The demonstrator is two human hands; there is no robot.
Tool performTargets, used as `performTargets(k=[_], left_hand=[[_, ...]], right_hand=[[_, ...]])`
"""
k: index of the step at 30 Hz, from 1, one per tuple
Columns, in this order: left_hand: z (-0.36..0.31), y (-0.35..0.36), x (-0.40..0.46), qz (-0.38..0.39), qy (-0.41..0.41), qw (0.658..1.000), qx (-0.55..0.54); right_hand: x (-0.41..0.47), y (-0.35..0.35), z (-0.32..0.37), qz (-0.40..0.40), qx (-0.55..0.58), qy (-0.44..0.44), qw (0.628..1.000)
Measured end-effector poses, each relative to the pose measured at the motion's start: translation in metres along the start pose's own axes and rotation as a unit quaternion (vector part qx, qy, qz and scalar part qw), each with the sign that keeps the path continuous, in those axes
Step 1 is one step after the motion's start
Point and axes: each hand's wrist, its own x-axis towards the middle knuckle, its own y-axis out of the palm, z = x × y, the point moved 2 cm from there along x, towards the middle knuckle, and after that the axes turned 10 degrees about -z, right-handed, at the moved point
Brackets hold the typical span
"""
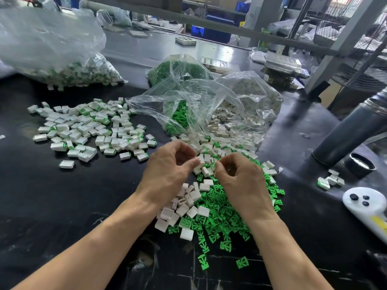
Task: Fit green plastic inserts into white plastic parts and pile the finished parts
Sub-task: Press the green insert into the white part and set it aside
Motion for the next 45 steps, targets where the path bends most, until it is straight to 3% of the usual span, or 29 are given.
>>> performTargets(k=[4,10,16,21,27,34,45], left_hand=[[-0.004,0.004,-0.003,0.024,-0.004,0.998,-0.063],[-0.005,0.008,-0.006,0.056,-0.035,0.985,-0.156],[-0.005,0.009,-0.004,0.060,-0.062,0.971,-0.221],[-0.005,0.008,-0.003,0.031,-0.045,0.979,-0.194],[-0.006,0.005,-0.003,0.051,-0.021,0.983,-0.173],[-0.006,0.009,-0.006,0.062,-0.017,0.989,-0.137],[-0.009,0.009,-0.007,0.064,0.007,0.993,-0.096]], right_hand=[[-0.002,0.001,-0.001,-0.001,0.207,0.107,0.973],[-0.008,-0.001,0.004,0.023,0.302,0.102,0.948],[-0.009,0.000,0.009,0.020,0.315,0.069,0.946],[-0.010,0.003,0.010,0.012,0.338,0.086,0.937],[-0.008,0.000,0.010,0.008,0.375,0.133,0.917],[-0.009,-0.003,0.013,0.005,0.396,0.119,0.911],[-0.012,-0.004,0.015,0.021,0.332,0.112,0.936]])
